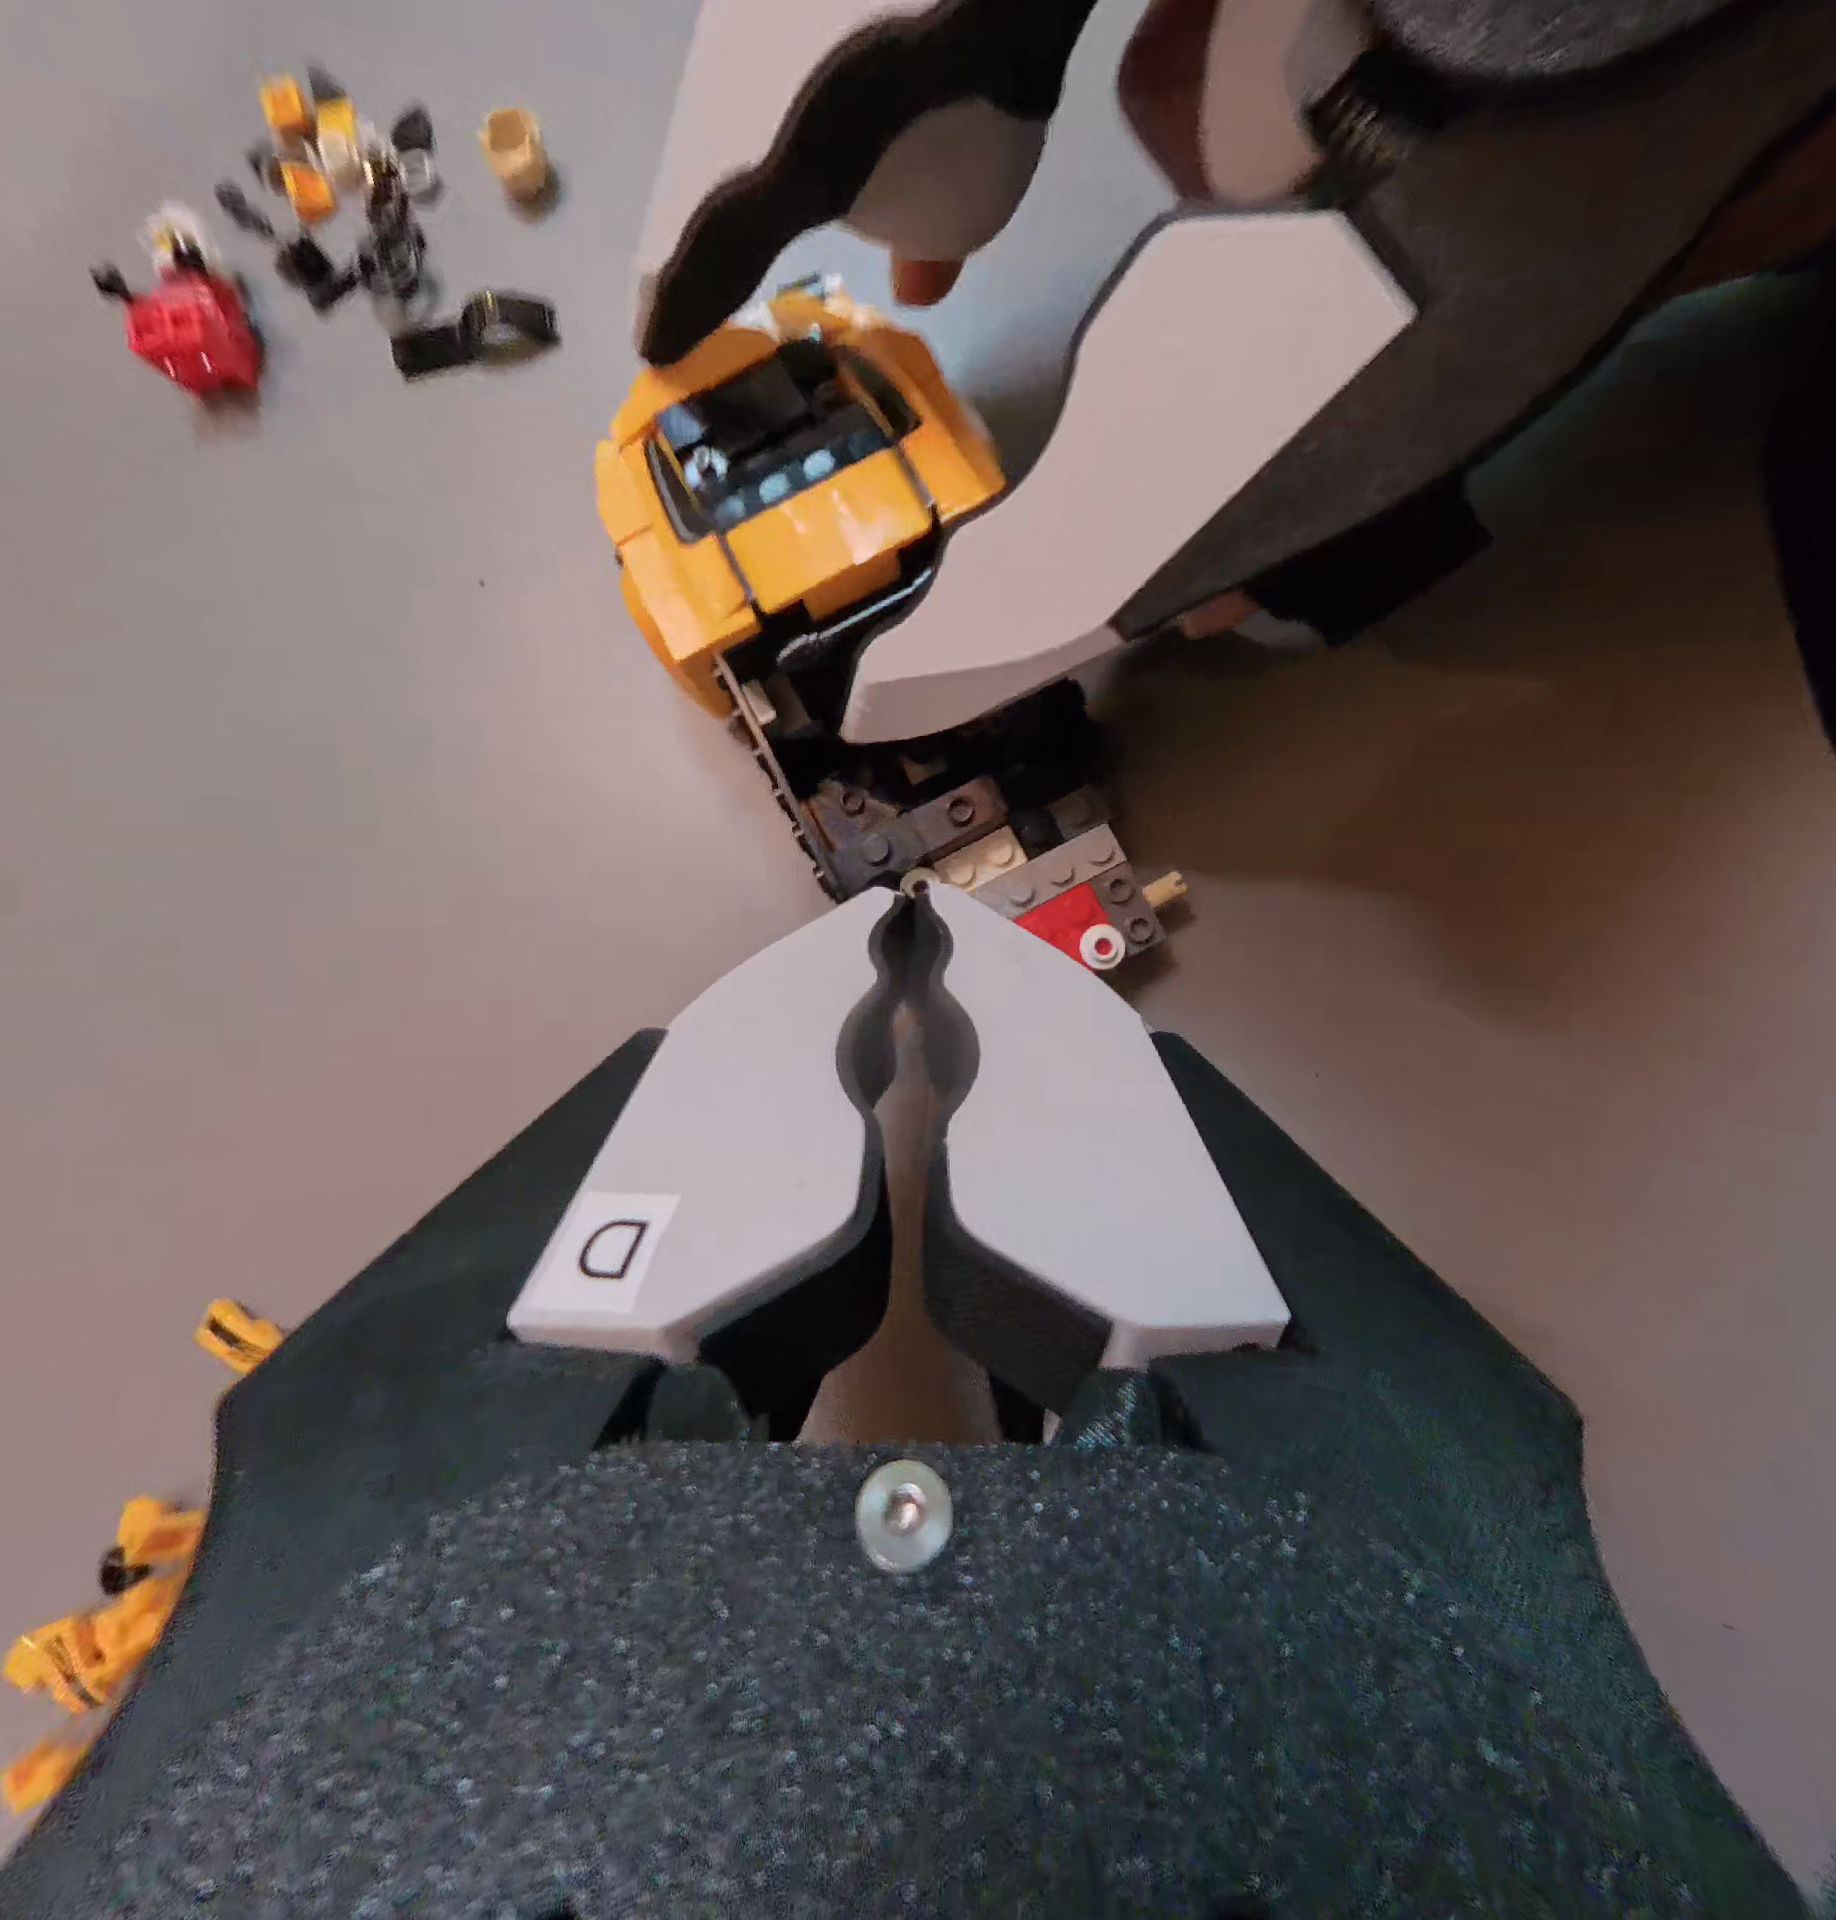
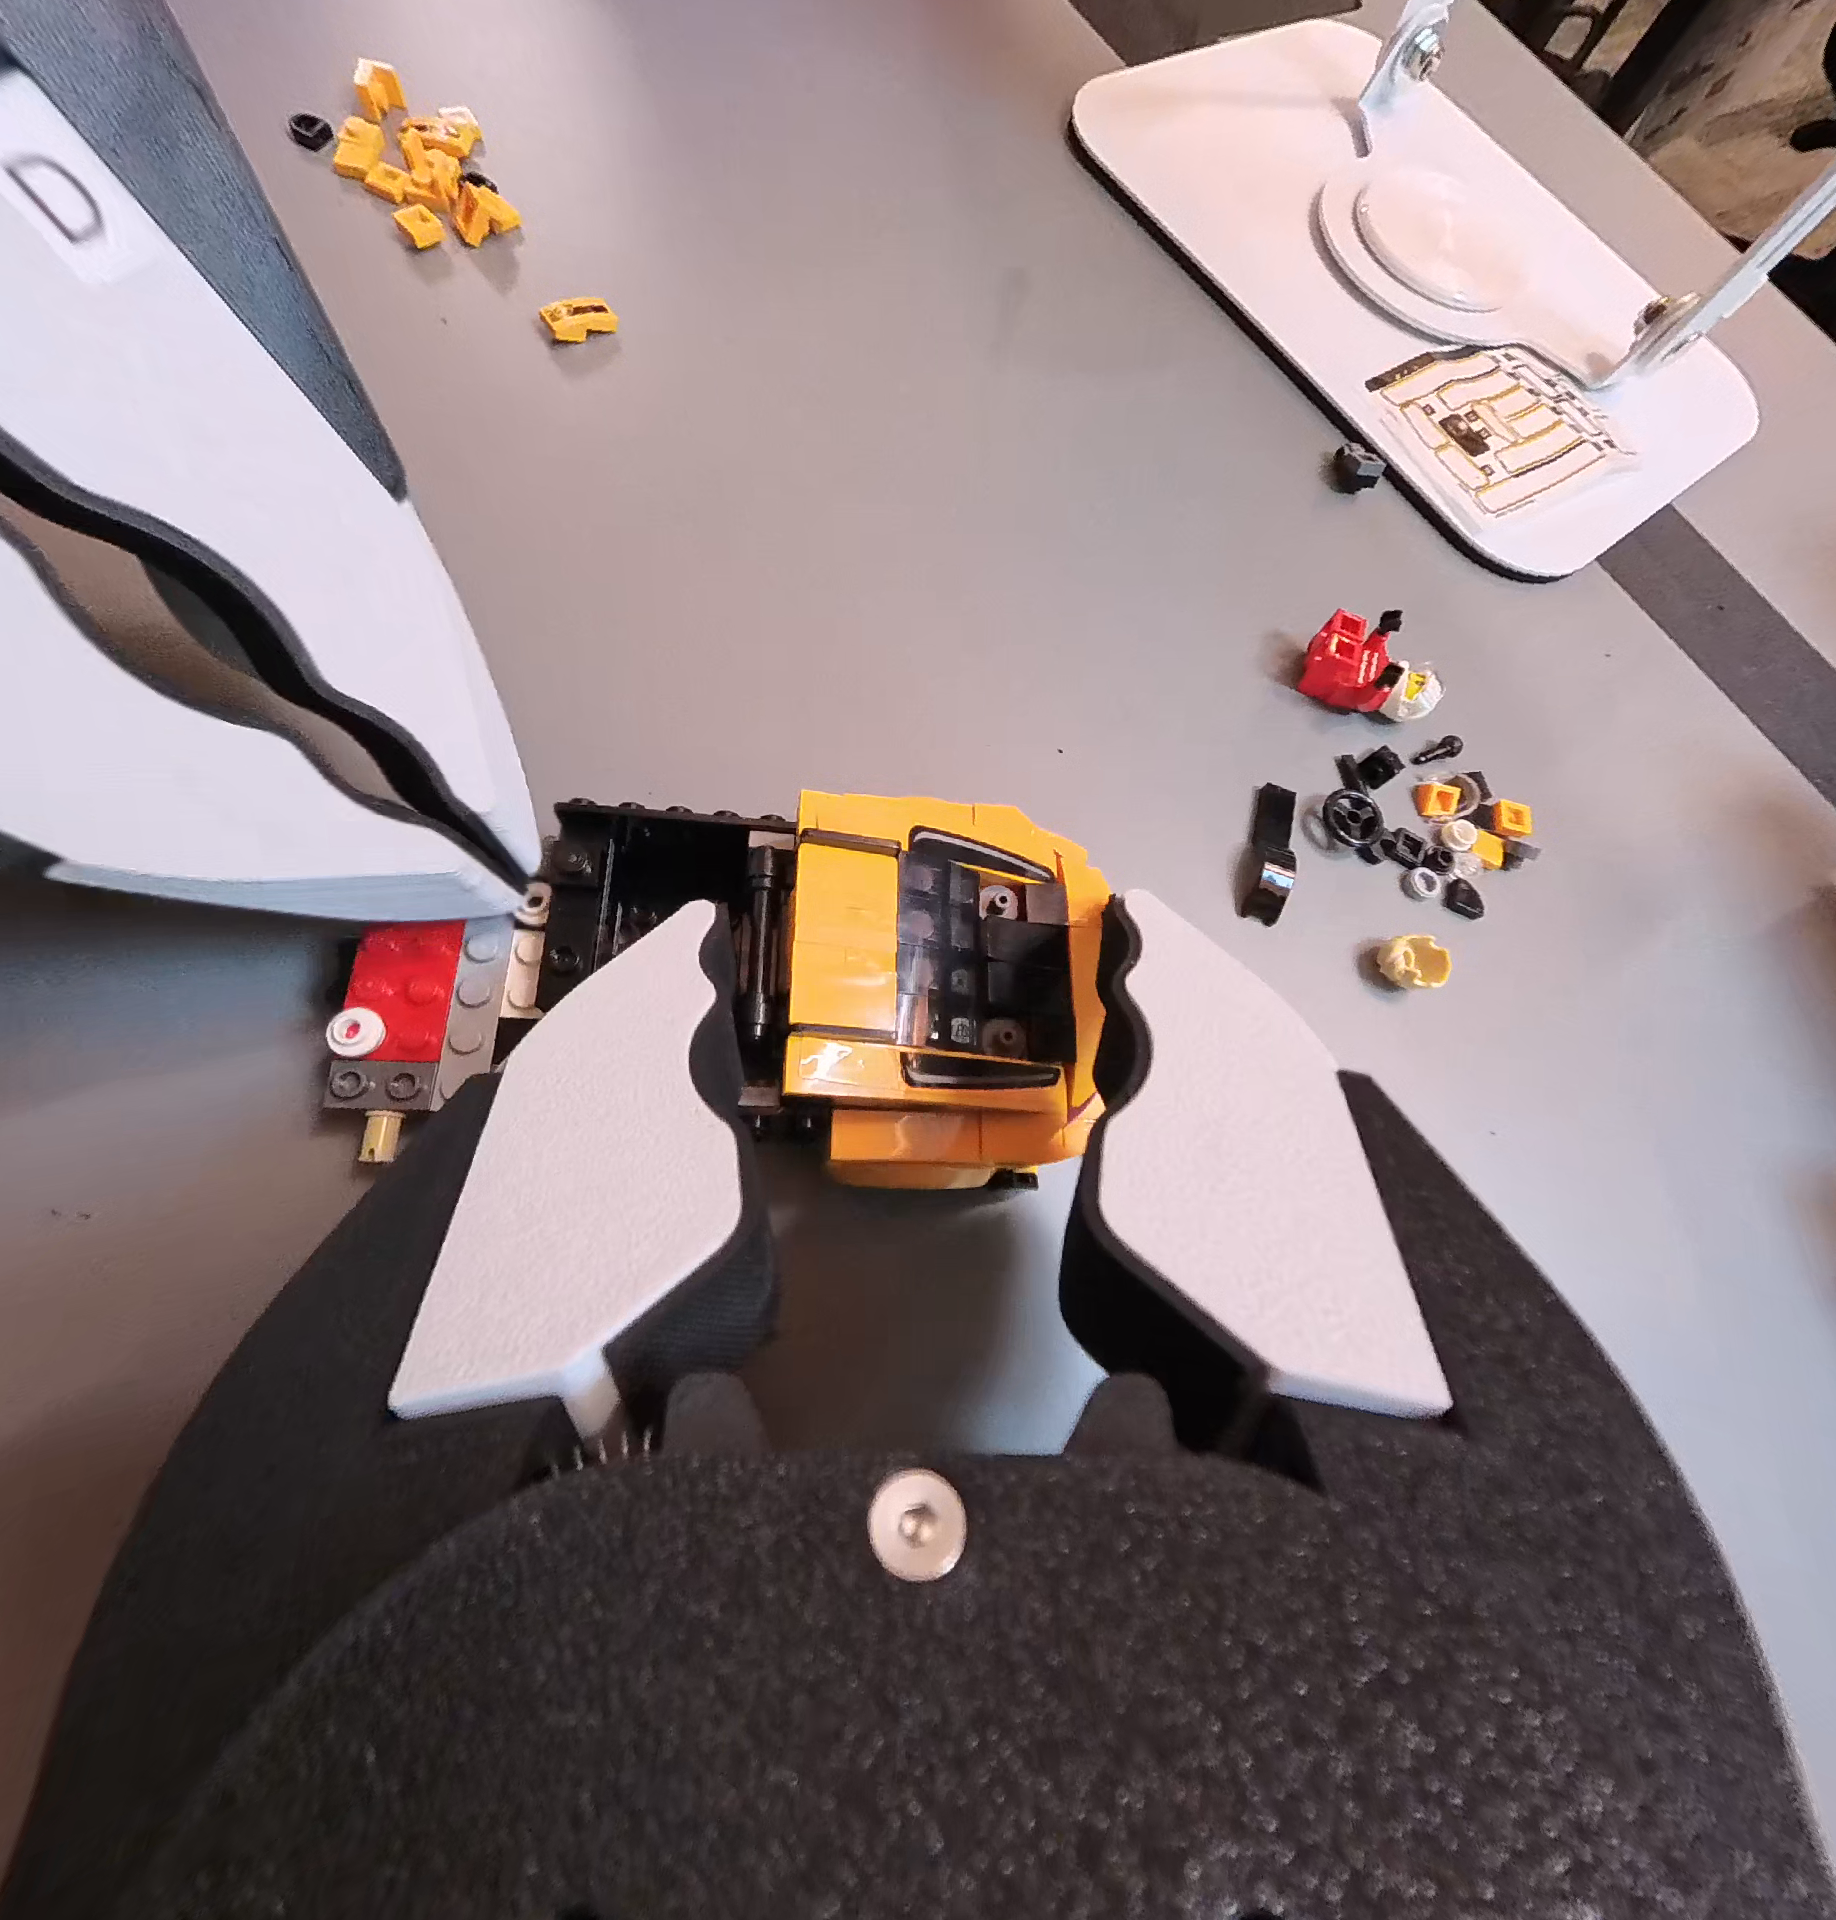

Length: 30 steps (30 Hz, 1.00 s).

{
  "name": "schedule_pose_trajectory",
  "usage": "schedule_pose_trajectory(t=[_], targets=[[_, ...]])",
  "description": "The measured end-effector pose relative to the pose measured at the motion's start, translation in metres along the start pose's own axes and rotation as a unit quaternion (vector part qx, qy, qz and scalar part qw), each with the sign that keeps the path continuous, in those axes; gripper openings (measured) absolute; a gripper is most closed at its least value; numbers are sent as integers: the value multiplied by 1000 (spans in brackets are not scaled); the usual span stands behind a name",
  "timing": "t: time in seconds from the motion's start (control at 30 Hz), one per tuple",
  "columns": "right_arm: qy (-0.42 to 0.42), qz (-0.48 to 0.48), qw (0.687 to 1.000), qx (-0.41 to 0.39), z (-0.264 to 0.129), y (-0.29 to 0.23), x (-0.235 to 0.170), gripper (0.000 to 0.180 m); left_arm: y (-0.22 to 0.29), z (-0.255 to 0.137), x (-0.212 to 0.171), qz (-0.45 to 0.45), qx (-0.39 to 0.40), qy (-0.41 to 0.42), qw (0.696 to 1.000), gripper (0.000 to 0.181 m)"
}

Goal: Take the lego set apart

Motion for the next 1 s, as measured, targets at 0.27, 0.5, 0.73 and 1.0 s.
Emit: schedule_pose_trajectory(t=[0.27, 0.5, 0.73, 1.0], targets=[[-10, 12, 1000, -9, -2, 0, 1, 66, 3, 4, 0, -46, 11, 3, 999, 8], [-23, 52, 998, 2, -8, 2, 3, 69, -9, 2, -1, -13, 21, -13, 1000, 3], [-11, 71, 987, 143, -26, 9, 1, 60, -34, -9, -10, -32, -21, -22, 999, 12], [-14, -125, 959, 253, -14, 27, -6, 93, -37, -9, -13, -31, -49, -8, 998, 15]])
Point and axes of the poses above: each gripper's, where its closed fingertips meet, z out along the fingers, x out of its top, y = z × x across the jaws, the point moved 8 cm from there along -z, back along the fingers, and after that the axes turned 9 degrees about y, right-handed, at the moved point
